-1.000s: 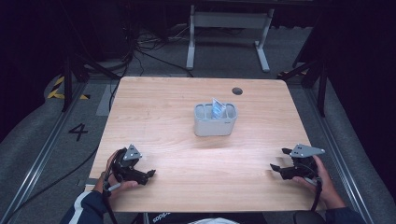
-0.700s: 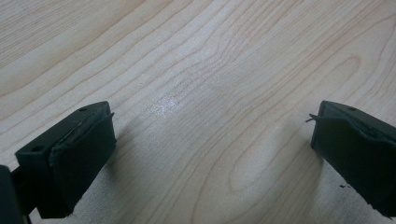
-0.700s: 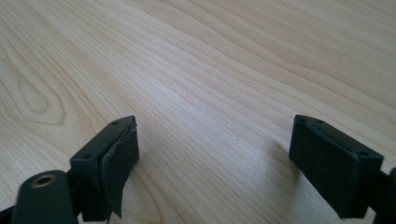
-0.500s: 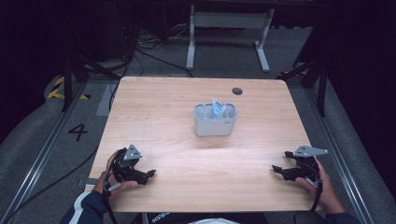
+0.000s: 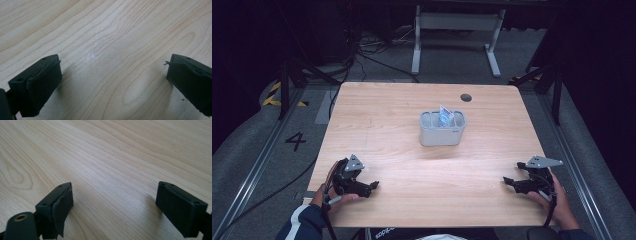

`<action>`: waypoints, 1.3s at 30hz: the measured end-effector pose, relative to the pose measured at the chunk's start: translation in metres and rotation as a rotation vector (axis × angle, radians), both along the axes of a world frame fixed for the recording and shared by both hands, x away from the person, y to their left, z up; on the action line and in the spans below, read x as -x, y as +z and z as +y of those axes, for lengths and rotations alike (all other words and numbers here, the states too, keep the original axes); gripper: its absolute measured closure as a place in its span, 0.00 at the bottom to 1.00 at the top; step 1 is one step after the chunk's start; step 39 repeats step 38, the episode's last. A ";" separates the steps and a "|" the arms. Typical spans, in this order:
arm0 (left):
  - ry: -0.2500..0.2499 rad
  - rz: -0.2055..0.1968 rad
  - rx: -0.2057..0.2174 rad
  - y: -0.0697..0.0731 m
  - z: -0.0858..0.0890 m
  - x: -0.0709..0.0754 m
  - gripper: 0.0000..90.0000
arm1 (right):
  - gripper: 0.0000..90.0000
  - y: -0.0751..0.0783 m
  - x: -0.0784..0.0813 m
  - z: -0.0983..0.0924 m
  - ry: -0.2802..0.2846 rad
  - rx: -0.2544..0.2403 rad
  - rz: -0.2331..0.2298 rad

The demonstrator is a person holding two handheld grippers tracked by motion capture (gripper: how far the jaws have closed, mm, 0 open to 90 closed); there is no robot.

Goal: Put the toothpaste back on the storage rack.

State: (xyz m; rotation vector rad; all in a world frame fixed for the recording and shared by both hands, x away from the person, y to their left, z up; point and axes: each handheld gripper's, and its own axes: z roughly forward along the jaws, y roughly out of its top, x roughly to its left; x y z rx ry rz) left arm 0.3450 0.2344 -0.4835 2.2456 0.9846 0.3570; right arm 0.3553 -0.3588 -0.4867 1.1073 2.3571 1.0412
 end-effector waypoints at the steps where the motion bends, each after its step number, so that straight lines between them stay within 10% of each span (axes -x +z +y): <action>1: 0.000 -0.003 -0.001 0.000 0.000 0.000 0.00 | 0.16 0.000 0.000 0.000 0.000 0.000 0.000; 39: 0.007 -0.001 -0.004 0.000 0.000 -0.001 0.00 | 0.15 0.000 -0.001 0.001 -0.010 0.004 0.000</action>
